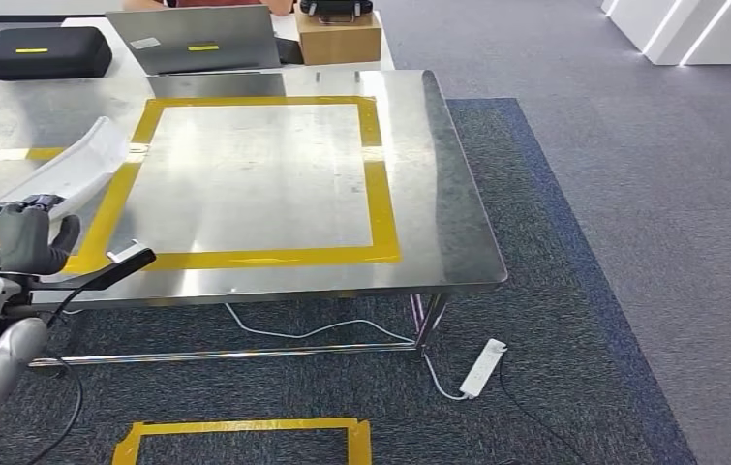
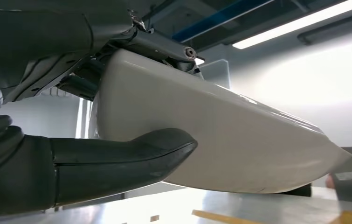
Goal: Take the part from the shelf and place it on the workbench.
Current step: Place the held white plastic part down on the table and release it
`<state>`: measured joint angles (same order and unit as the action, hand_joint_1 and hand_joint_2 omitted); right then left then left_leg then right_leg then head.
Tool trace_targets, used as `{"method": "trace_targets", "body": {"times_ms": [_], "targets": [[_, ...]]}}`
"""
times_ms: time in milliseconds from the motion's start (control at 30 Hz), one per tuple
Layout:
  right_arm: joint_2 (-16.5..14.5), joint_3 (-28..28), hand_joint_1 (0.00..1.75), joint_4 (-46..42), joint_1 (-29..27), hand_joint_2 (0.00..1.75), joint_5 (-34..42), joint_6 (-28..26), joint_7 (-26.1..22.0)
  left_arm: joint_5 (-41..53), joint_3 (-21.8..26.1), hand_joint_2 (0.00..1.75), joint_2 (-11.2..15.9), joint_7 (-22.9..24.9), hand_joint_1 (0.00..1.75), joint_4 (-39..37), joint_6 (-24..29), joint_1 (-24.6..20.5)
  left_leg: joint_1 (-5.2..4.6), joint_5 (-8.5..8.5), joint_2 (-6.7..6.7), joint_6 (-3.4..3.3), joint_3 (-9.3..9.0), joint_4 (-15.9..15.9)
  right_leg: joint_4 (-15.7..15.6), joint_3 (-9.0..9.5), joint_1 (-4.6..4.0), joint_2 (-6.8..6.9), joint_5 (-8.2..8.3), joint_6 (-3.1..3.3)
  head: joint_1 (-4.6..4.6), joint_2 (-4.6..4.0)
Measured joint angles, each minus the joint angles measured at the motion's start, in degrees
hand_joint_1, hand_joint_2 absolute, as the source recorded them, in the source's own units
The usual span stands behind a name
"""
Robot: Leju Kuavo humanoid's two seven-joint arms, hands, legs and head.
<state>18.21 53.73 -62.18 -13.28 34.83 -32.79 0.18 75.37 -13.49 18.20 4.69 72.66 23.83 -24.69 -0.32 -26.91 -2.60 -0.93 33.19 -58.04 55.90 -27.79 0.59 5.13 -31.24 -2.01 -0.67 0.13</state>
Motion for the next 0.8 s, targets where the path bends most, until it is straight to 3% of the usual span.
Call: {"method": "trace_targets", "body": {"times_ms": [133,333,800], "targets": [[-0.28,1.79,0.0,1.52,0.68,0.0,0.67,0.07,-0.45,1.65,-0.38,1.75,0.21,0.37,1.75,-6.61,1.89,-2.68,0.0,0.0,-0.02,0.01,0.0,0.0,0.05,0.1,0.0,-0.03,0.0,0.0,0.01,0.0],[-0.36,2.94,0.0,2.58,1.16,0.0,1.09,0.07,-0.62,2.42,-0.99,1.75,0.35,0.72,1.75,-10.75,1.94,-4.09,0.0,0.0,-0.03,0.01,0.01,0.0,0.06,0.06,0.0,-0.03,0.0,0.0,0.01,0.0],[-0.37,7.58,0.0,3.22,3.22,0.0,8.72,-1.56,-5.54,14.06,-3.14,1.75,0.91,7.94,1.75,-20.56,-2.52,-10.15,0.0,0.03,-0.05,0.04,0.01,0.0,0.1,0.06,0.0,-0.05,0.0,0.0,0.01,0.0]]}}
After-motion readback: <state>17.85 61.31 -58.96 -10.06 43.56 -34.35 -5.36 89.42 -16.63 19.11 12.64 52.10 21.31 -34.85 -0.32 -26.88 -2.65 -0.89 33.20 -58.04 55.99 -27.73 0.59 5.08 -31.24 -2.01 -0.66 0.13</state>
